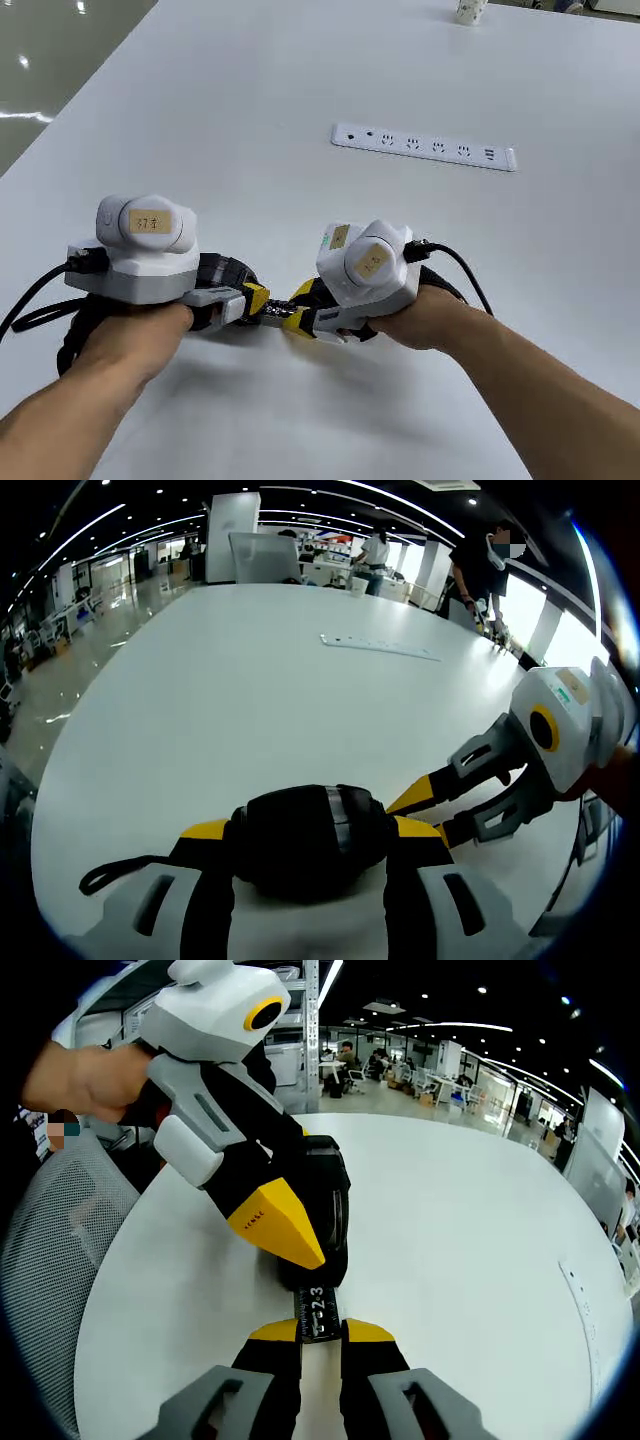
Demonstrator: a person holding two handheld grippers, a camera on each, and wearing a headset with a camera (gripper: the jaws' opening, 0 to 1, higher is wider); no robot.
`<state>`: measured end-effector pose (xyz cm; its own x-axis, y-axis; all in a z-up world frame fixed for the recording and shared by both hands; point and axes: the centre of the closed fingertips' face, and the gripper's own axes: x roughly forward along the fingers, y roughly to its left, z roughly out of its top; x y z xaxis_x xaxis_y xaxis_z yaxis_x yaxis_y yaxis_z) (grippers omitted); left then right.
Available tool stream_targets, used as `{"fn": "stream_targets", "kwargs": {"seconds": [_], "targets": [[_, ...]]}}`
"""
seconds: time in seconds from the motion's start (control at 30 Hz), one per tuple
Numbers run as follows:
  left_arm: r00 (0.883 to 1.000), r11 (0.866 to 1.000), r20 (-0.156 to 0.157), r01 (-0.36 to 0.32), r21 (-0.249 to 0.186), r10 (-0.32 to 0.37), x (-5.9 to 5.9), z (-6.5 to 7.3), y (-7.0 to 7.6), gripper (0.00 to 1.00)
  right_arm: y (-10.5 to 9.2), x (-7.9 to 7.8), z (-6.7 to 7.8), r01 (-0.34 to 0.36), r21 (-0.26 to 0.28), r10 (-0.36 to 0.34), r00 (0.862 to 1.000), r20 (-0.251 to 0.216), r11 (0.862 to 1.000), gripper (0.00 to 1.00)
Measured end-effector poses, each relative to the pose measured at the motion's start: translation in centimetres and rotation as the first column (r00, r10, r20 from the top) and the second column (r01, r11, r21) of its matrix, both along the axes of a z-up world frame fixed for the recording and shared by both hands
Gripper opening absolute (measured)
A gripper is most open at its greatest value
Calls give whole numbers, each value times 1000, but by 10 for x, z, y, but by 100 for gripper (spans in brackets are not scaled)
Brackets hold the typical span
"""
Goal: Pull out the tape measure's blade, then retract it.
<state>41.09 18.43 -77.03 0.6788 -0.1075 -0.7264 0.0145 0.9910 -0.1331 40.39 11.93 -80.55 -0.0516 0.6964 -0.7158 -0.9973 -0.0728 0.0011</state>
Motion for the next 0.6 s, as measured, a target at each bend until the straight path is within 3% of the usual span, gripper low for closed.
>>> {"fn": "stream_targets", "kwargs": {"seconds": [0.6], "targets": [[1000, 1000, 0, -7, -6, 7, 1, 0, 0, 56, 16, -1, 0, -14, 13, 13, 1000, 12, 1000, 11]]}}
